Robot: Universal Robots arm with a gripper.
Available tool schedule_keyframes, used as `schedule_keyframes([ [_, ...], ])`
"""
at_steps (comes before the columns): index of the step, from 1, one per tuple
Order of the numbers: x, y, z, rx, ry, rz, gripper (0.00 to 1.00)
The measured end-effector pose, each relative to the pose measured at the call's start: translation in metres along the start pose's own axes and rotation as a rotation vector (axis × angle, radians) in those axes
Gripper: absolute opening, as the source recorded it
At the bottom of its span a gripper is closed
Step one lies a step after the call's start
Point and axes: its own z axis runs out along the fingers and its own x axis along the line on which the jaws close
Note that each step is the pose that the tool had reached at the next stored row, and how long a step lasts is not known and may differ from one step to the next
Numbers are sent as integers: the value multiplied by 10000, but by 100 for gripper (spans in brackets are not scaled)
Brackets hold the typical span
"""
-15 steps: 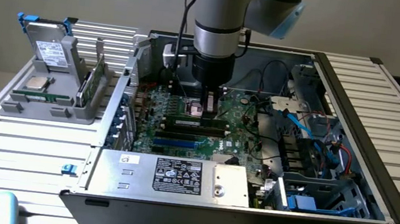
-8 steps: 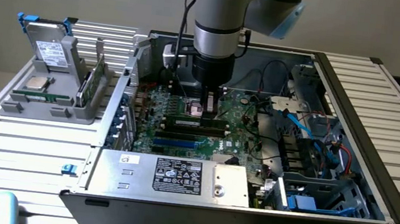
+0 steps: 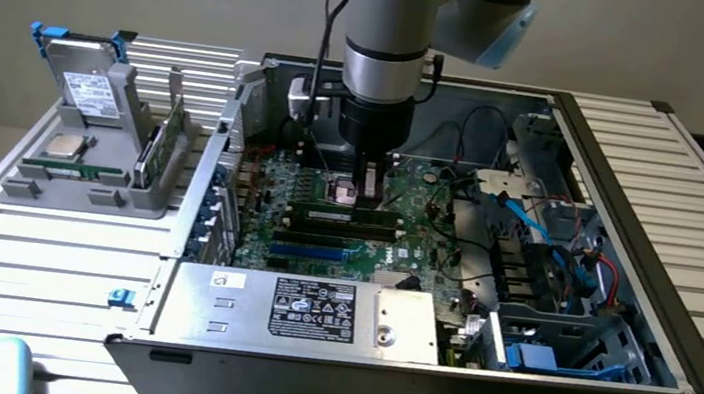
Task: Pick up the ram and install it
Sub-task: 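Insert the ram into the slot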
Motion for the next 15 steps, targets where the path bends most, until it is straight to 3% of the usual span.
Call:
schedule_keyframes([
  [7, -1, -18, 9, -14, -8, 22, 14],
  [11, 1, -18, 13, -118, -19, 30, 14],
  [15, 0, -20, 17, -128, -37, 41, 14],
])
